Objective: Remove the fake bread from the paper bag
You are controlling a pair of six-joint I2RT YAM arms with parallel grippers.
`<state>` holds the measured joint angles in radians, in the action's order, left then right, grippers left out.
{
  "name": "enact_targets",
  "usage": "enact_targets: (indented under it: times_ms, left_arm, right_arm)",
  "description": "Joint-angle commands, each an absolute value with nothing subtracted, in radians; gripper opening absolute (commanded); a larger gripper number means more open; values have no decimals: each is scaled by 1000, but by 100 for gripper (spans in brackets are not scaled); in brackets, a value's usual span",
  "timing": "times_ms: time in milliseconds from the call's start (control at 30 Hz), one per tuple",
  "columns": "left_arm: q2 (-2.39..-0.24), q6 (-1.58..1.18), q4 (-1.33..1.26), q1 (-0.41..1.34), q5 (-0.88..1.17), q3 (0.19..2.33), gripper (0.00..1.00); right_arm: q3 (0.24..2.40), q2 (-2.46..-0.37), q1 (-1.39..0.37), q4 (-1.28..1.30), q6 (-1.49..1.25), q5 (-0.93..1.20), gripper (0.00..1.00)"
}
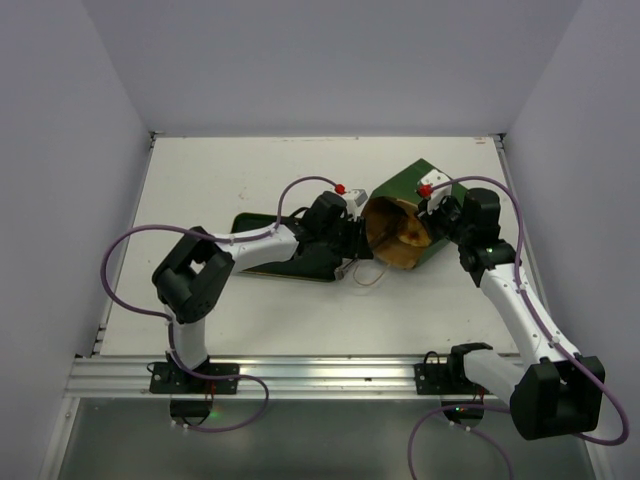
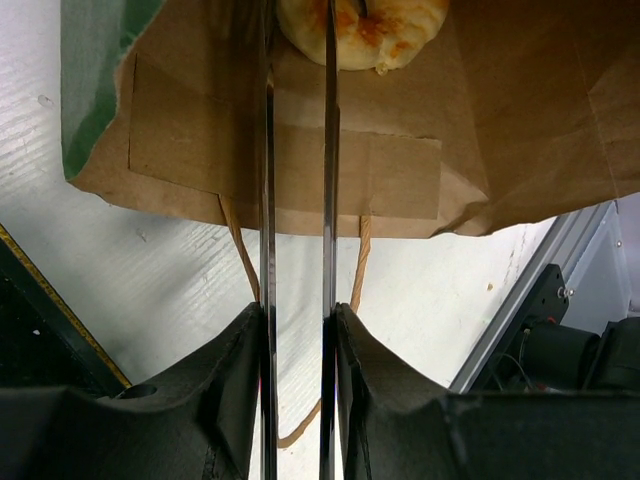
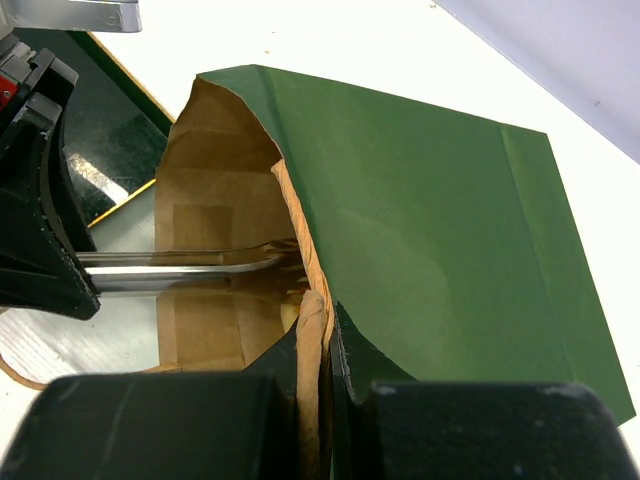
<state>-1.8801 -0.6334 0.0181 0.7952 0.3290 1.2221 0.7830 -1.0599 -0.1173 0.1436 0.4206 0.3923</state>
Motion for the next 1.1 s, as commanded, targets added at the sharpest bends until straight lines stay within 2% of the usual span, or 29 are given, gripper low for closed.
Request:
enact_targets:
  times_ms: [0,667,1067]
  left_arm:
    - [-1832,-617,-8,802,356,1259,0]
    - [-1644,-614,-2,789,342,1180,0]
    - [-1533,-584,90,759,327,1121,0]
  right_arm:
    - [785,-1035,-118,100,420,411,0]
    - [779,-1029,-118,43,365,281,0]
    - [776,-1029,-117,17,345,215,0]
